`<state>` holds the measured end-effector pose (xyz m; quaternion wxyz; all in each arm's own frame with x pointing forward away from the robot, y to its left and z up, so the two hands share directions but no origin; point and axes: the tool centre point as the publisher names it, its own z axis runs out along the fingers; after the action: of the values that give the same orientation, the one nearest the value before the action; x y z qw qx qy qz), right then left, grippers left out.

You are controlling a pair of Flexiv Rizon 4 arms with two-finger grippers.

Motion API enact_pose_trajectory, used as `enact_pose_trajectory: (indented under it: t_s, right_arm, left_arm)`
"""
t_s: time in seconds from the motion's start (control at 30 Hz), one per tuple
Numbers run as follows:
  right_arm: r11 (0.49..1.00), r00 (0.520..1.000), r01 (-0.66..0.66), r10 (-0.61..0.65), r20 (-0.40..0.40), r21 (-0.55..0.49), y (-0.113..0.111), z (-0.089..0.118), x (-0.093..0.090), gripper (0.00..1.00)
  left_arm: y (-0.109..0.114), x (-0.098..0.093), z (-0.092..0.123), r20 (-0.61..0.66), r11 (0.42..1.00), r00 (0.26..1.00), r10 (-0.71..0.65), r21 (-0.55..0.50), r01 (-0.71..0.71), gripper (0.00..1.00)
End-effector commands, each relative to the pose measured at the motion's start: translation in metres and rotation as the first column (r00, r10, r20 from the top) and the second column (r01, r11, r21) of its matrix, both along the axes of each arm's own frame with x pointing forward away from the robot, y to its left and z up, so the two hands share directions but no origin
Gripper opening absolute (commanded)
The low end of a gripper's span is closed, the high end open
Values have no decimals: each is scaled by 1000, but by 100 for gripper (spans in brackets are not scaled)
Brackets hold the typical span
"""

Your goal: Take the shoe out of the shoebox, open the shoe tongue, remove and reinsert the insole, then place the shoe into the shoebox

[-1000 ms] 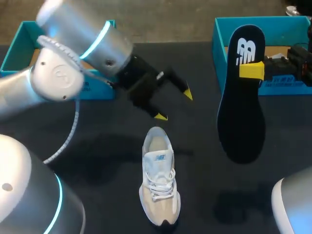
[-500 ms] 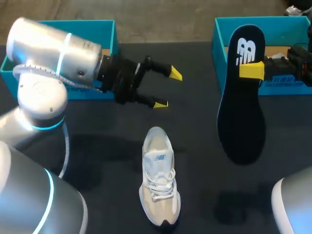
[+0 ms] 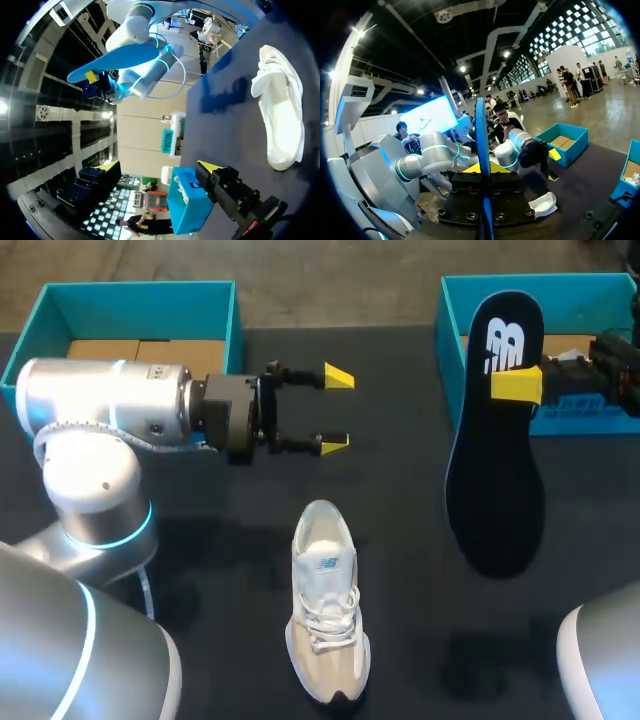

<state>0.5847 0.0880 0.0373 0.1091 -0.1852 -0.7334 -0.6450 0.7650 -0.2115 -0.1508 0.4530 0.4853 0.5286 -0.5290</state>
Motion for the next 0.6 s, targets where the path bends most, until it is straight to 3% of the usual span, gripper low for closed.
enact_pose_trajectory:
  t_s: [0.03,0.6]
  right_arm:
    - [1000,1000,-5,5,-3,-4,2,1,4,0]
    - [1000,1000,-5,5,-3,-4,2,1,4,0]
  left_arm:
    - [2,2,1,12,1000,1000,-5,-29,5,100]
    - [7,6,6,45,999,999,-9,-42,10,100]
